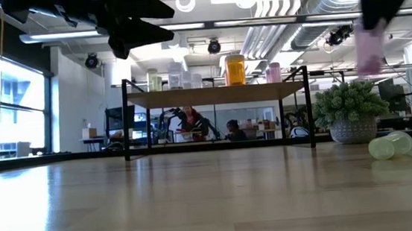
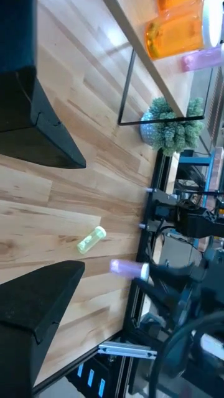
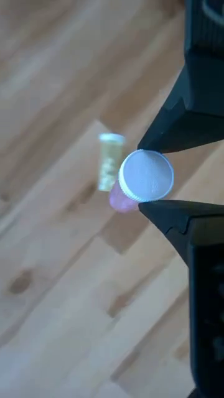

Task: Pick and place medicine bottles onto shelf by color
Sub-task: Put the pink pill bottle aligned with the other pink bottle on the shelf

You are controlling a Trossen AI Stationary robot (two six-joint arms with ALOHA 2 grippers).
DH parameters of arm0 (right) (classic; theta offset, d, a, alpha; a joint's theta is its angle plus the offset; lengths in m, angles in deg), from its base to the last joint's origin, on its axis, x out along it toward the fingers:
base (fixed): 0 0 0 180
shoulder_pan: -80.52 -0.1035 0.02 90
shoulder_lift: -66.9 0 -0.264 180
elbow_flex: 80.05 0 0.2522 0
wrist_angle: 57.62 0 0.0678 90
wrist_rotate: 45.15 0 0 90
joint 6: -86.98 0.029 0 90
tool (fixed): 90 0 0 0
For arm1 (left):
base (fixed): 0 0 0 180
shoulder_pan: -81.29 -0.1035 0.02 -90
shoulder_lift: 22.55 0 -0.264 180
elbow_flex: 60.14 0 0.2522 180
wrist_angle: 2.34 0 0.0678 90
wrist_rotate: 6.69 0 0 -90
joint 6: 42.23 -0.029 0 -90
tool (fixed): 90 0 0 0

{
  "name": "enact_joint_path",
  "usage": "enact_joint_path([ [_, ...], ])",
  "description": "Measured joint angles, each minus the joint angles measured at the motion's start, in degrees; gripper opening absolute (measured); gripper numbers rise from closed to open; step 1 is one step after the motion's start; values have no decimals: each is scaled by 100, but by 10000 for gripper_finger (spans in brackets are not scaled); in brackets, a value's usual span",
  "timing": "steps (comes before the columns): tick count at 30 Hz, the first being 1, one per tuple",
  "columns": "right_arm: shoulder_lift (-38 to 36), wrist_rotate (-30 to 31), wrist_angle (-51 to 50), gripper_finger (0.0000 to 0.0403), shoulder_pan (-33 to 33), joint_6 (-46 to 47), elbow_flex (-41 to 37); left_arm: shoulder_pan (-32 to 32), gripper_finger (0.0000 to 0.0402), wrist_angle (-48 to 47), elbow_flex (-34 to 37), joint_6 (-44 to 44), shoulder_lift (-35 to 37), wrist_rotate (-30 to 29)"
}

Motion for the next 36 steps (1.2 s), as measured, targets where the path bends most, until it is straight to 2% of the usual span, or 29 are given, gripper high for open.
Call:
enact_joint_path([
  [4,1,21,-207,99,527,-773,266,-10,243,2,-1,-1,0,2],
  [16,1,859,-1463,99,2008,-2398,1303,-11,243,9,-1,-286,0,0],
  [21,1,856,-1492,99,2699,-3192,1585,-7,243,64,-1,-348,0,0],
  [24,1,853,-1518,99,3076,-3546,1732,-11,243,83,-67,-674,0,-2],
  [31,1,750,-1622,99,3857,-4057,2129,-11,243,27,-225,-1259,0,111],
  [36,1,696,-1680,99,4382,-4342,2513,-131,243,38,-231,-1331,0,121],
])
